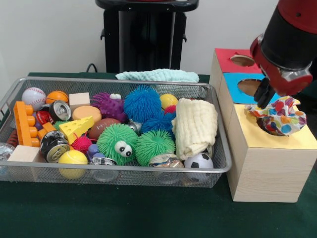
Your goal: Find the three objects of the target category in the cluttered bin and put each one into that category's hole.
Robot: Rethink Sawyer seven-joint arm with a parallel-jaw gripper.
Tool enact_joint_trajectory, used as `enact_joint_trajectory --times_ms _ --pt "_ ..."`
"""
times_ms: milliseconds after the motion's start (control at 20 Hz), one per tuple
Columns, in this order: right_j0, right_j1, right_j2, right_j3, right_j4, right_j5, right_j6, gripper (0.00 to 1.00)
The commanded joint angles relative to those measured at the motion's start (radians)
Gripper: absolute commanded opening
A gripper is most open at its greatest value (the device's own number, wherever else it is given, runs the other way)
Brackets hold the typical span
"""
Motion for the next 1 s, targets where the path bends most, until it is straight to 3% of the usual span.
enact_joint_trajectory --times_ms 50,450,1000 --pt "-0.006 -0.078 0.043 -0.024 0.006 0.149 0.097 0.00" --pt "0.020 -0.074 0.041 -0.127 0.015 0.219 0.160 0.00" --pt "0.094 -0.092 0.044 0.007 0.003 0.084 0.167 0.00"
